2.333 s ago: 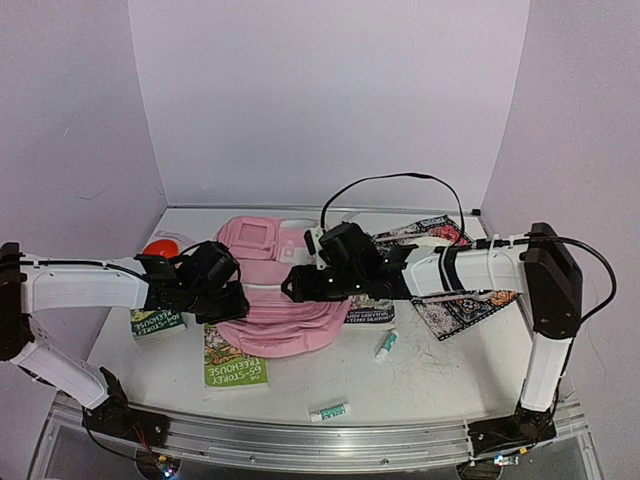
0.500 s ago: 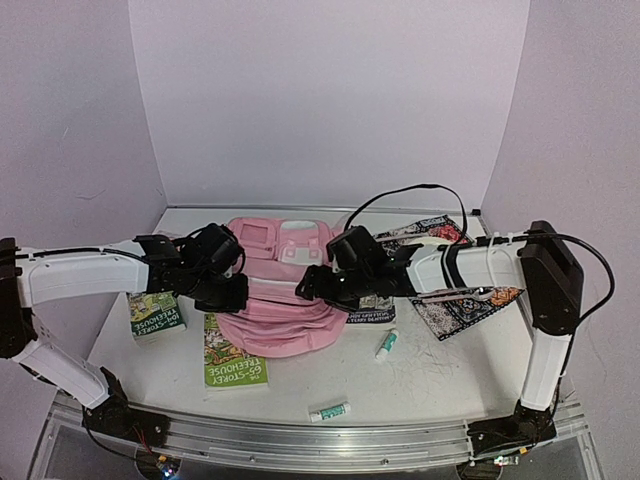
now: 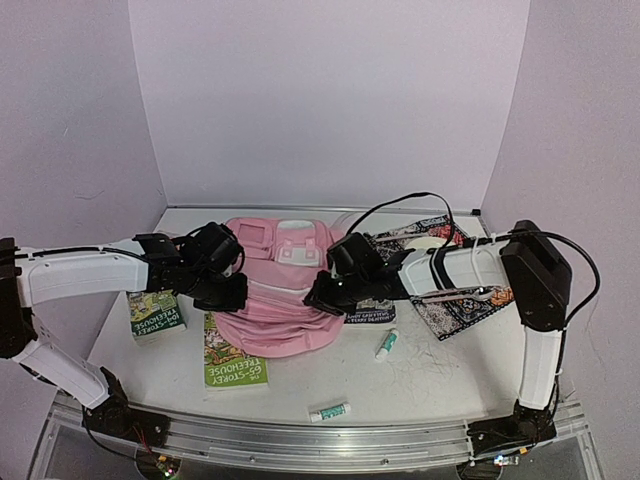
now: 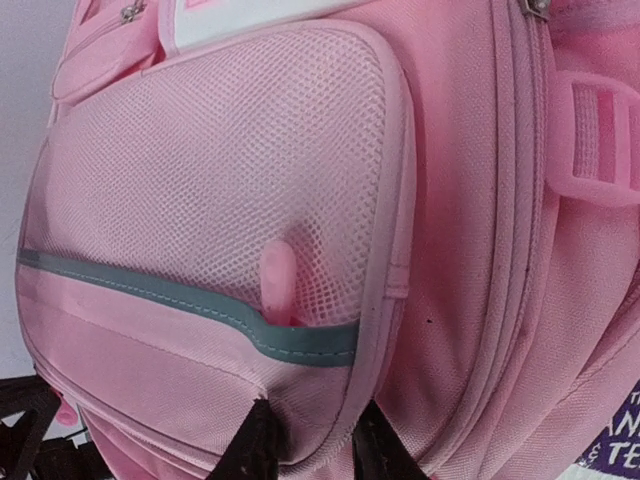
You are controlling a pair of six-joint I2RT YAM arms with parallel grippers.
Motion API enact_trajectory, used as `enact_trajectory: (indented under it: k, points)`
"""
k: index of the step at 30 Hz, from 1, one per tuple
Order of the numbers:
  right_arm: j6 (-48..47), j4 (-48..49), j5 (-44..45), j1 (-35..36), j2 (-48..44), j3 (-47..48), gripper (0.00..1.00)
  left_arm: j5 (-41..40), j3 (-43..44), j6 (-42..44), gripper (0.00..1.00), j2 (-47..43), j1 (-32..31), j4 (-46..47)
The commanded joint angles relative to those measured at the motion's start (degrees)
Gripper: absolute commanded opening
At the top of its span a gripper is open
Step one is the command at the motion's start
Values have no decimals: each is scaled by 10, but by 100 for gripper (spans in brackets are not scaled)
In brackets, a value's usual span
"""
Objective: Pack the student bag
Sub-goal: Pick up the student bag from the upper front pocket, then unzip the upper front pocket of the student bag.
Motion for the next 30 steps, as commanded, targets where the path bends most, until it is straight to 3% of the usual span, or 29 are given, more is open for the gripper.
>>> enact_trajectory:
  k: [1,18,25,30]
  points:
    - [-28,19,-37,-2,-12,4,2,-6,32,45,0,-25,0,29]
    - [-111,6,-154,-50,-62,-10,0,-96,11,210,0,-26,122,-25]
    - [-150,-4,-227,-57,-48,17,0,-162,17,254,0,24,150,-15]
    - [-177,-18,-268,-58,-41,38,0,-138,17,289,2,42,182,37]
